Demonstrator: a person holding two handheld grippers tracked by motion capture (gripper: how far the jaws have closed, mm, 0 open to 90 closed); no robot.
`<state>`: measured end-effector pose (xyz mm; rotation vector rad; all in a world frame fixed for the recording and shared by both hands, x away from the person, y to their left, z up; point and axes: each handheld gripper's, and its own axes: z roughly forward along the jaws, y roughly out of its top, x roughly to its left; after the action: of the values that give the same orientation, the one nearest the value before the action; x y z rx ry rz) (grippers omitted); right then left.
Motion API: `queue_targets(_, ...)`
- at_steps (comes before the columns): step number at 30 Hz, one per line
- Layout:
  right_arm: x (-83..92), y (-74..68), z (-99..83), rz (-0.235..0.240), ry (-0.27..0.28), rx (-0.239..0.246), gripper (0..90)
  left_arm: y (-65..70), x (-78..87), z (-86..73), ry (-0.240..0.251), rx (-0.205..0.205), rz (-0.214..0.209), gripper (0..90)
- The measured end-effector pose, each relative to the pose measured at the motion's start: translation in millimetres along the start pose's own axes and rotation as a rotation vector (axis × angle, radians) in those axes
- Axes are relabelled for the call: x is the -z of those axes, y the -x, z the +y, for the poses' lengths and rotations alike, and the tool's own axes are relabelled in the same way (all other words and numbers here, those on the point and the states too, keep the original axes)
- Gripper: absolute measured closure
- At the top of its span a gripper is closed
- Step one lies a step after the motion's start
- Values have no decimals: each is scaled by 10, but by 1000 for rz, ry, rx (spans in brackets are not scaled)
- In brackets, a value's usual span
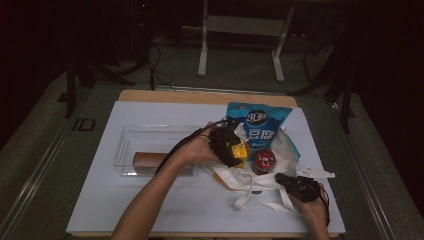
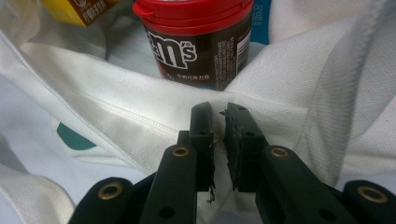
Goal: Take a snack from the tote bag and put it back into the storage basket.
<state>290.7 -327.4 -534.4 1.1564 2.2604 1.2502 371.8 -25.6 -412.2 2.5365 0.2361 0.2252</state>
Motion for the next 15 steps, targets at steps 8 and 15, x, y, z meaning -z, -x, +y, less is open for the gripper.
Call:
queue_targets(8,0,1,0,1,-1,0,815,-25,130,12,34,12,17,283)
queue_targets(15,-1,0,1,0,0,-1,815,-41,293,69,50,6,18,283)
